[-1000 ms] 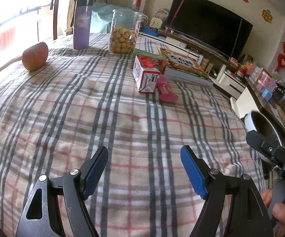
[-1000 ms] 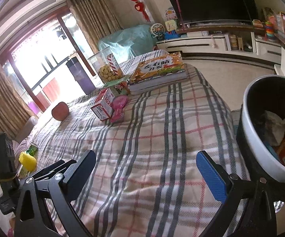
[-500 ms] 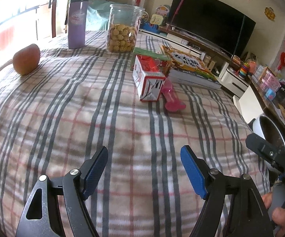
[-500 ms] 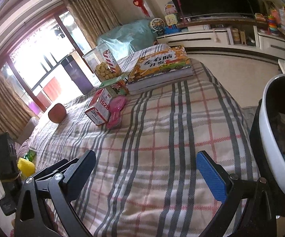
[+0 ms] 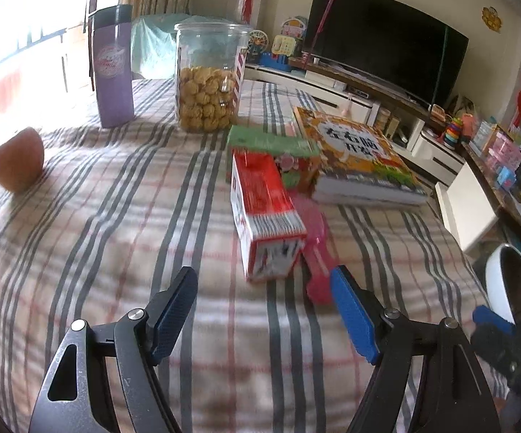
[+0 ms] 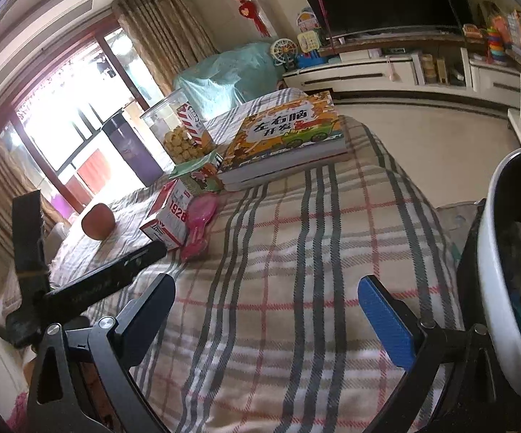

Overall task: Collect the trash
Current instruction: 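Move both open tools back toward the red carton and pink toy on the bed, then grasp the red juice carton with the left tool while the right tool grasps the pink toy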

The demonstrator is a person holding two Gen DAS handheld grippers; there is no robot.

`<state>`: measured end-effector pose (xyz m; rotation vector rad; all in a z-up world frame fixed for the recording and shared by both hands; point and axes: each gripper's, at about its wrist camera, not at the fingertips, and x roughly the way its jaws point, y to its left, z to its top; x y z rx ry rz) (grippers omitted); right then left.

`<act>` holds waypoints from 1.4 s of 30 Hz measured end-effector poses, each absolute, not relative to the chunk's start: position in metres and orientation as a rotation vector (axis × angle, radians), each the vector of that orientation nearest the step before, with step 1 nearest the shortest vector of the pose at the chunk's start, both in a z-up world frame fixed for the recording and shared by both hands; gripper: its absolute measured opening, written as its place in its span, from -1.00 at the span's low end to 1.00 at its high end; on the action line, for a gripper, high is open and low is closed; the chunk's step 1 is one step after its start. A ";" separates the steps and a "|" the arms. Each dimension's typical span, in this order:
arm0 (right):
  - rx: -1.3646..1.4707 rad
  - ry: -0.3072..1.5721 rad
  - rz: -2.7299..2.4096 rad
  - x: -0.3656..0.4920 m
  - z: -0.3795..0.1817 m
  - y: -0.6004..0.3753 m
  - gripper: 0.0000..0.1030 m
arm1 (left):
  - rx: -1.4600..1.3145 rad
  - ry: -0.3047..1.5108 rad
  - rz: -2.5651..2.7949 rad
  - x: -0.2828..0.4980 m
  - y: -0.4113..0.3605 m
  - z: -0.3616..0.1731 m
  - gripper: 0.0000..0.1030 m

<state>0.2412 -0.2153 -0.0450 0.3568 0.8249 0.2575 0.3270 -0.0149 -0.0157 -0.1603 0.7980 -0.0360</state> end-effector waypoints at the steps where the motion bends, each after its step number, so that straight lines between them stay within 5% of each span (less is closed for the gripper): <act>1: 0.361 0.828 0.260 0.243 -0.046 -0.215 0.97 | -0.155 0.795 -0.034 0.329 -0.016 -0.016 0.47; 5: 0.369 0.836 0.270 0.250 -0.049 -0.214 0.97 | -0.142 0.778 -0.039 0.340 -0.016 -0.022 0.39; 7: 0.375 0.840 0.272 0.252 -0.050 -0.213 0.96 | -0.148 0.787 -0.057 0.343 -0.015 -0.026 -0.14; 9: 0.379 0.844 0.274 0.253 -0.052 -0.211 0.95 | -0.164 0.811 -0.081 0.348 -0.012 -0.029 -0.40; 33: 0.075 0.942 0.334 0.324 -0.068 -0.102 0.27 | -0.230 0.819 -0.074 0.224 0.039 -0.016 -0.40; 35: 0.043 0.939 0.317 0.329 -0.068 -0.098 0.12 | -0.231 0.812 -0.064 0.222 0.039 -0.016 -0.38; 37: 0.026 0.953 0.315 0.331 -0.072 -0.098 -0.60 | -0.225 0.810 -0.050 0.220 0.038 -0.018 -0.34; 42: 0.062 0.955 0.350 0.313 -0.067 -0.109 -0.61 | -0.207 0.793 -0.019 0.213 0.035 -0.014 -0.02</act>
